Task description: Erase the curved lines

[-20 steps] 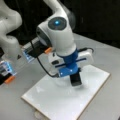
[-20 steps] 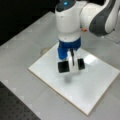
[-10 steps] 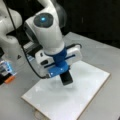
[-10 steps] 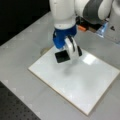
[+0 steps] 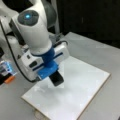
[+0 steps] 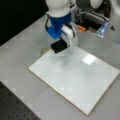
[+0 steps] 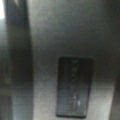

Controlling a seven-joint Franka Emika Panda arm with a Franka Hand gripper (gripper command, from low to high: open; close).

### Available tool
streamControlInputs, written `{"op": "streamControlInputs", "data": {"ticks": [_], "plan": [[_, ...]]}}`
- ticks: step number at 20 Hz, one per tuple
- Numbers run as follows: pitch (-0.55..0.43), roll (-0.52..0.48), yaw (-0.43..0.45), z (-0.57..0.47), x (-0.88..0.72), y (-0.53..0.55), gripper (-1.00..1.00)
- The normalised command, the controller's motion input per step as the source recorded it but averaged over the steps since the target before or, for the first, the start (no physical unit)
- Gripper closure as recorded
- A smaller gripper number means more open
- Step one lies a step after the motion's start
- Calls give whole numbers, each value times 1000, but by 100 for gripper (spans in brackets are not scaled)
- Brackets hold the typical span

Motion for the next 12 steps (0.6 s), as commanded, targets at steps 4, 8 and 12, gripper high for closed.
{"op": "streamControlInputs", "data": {"ticks": [4, 8, 12], "plan": [[-68, -90, 371, -94, -81, -275, 100], [-72, -86, 407, -128, 113, -410, 100], [-35, -79, 325, -90, 164, -364, 100]]}}
